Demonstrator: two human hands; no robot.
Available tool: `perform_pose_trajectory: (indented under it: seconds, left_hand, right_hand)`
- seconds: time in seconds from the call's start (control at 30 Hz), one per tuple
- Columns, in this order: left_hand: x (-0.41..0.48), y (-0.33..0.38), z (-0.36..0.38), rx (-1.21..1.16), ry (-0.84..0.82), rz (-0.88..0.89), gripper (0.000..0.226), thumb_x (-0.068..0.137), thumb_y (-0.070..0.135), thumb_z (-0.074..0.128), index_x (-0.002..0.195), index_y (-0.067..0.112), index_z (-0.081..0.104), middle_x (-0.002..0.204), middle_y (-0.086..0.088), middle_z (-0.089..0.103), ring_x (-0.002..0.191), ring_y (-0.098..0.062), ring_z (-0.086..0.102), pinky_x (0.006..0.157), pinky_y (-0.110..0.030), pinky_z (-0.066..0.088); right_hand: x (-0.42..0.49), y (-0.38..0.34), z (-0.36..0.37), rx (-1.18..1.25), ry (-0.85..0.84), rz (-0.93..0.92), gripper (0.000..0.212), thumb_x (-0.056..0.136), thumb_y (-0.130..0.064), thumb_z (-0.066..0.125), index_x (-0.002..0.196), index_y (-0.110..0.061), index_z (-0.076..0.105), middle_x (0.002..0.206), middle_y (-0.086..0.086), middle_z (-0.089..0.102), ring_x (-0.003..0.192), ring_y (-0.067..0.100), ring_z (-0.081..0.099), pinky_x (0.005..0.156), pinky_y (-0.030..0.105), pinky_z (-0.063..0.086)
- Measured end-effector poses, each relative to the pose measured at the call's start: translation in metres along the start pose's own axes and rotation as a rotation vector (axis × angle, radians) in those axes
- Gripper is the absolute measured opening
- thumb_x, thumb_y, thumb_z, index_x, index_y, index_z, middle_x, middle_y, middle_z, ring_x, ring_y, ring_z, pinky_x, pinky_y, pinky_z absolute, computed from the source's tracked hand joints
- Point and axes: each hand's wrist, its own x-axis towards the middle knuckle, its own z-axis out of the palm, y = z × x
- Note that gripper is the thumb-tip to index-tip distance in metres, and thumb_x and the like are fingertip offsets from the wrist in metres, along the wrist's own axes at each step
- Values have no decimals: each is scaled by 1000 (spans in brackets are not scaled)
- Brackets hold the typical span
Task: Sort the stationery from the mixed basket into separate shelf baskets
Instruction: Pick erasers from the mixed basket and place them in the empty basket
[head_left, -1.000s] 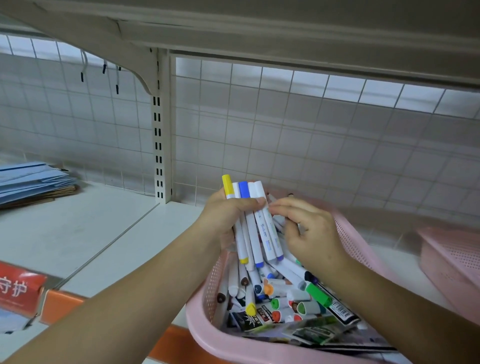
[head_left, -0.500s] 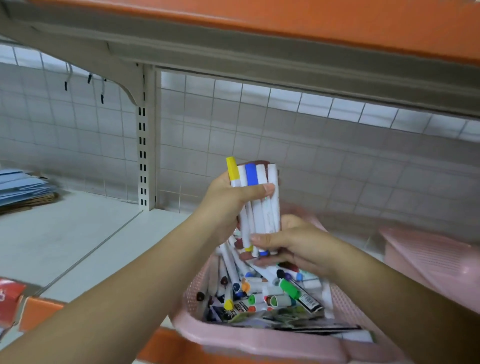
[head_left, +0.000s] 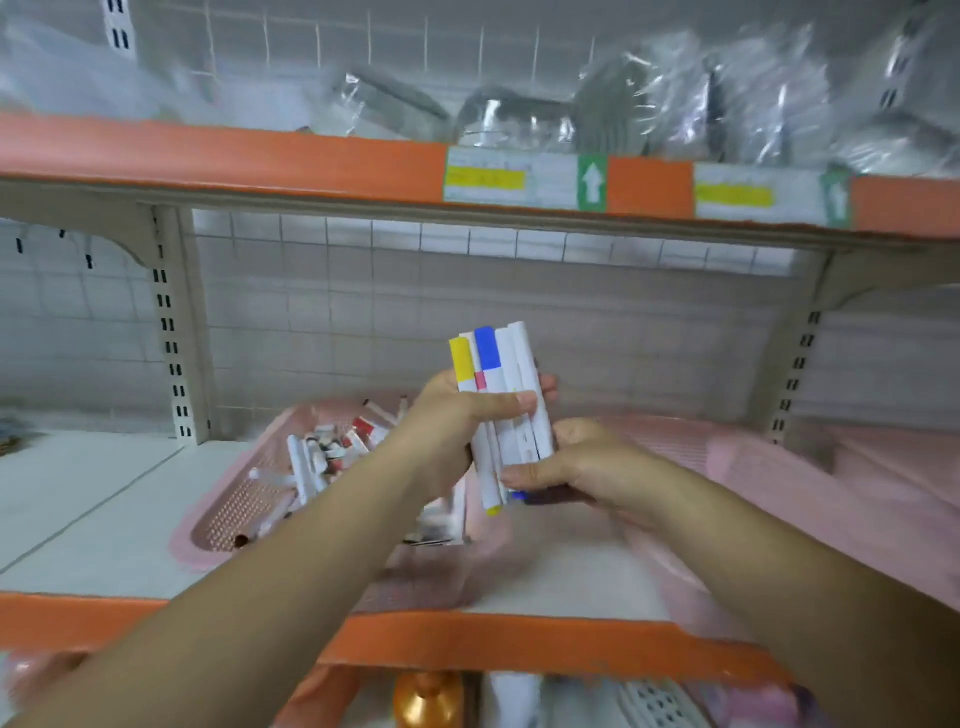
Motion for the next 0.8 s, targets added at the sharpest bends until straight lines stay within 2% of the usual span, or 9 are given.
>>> perform_pose_trajectory:
  seconds: [0.1,0.2,0.23,0.3,0.37,0.4,0.53,0.7,0.8]
  left_hand:
    - [-4,-5,46,-1,-29,-4,24,81,-12,55,89,8,65,85,-4,73,79,-16,71,71,-30,58]
    - [-7,-16,91,-26,-24,-32,23,81,-12,56,90,8,64,81,-2,74,78,-15,70,66,-29,58]
    - [-6,-21,106,-43,-27,-49,24,81,-13,55,91,7,63,80,-2,74,78,-16,70,65,-30,58]
    - [-1,-34,136,-75,-34,-99,23,81,-13,55,92,6,63,81,-3,74,79,-17,70,72,-36,57]
    - [7,-47,168,-78,-56,-141,21,82,-11,57,94,4,64,84,-4,74,87,-21,69,78,-39,55]
    - [12,-53,184,-73,-75,-162,20,82,-9,58,96,4,64,84,-3,74,87,-20,68,75,-35,56]
    - [28,-74,257,-58,-157,-217,24,83,-7,58,105,2,61,75,2,73,65,-10,69,58,-23,57]
    - [48,-106,338,-26,-258,-259,26,82,-10,59,107,-3,59,84,-9,71,70,-15,68,61,-28,56]
    - [66,-121,372,-28,-322,-286,21,81,-12,59,98,0,60,75,-8,72,63,-15,70,49,-28,55]
  right_hand:
    - [-51,8,-43,-231,127,-45,36,74,-7,75,109,-12,65,113,4,67,107,18,62,103,38,43]
    - [-104,16,-84,-615,238,-24,66,78,-20,74,137,-20,45,139,-7,47,127,11,44,101,16,30]
    - [-121,20,-98,-753,267,-16,67,81,-22,70,141,-21,39,143,-6,42,130,11,39,97,14,28]
    - [-153,30,-124,-986,311,1,63,89,-24,60,144,-19,32,150,-2,32,136,13,30,103,16,24]
    - [-181,44,-147,-1135,375,23,54,91,-19,51,142,-12,35,149,4,33,135,17,31,109,24,24]
    - [-195,50,-158,-1188,414,45,50,92,-18,49,140,-11,38,146,6,37,133,20,34,108,29,27]
    - [-245,74,-201,-1261,563,161,47,93,-19,44,139,-14,39,144,4,38,133,20,34,108,30,28]
    - [-286,108,-250,-1183,694,260,47,93,-17,42,140,-20,39,145,1,38,133,18,34,107,25,27]
    - [-295,128,-284,-1183,746,272,47,94,-15,42,140,-22,39,151,-2,30,137,14,27,108,22,23]
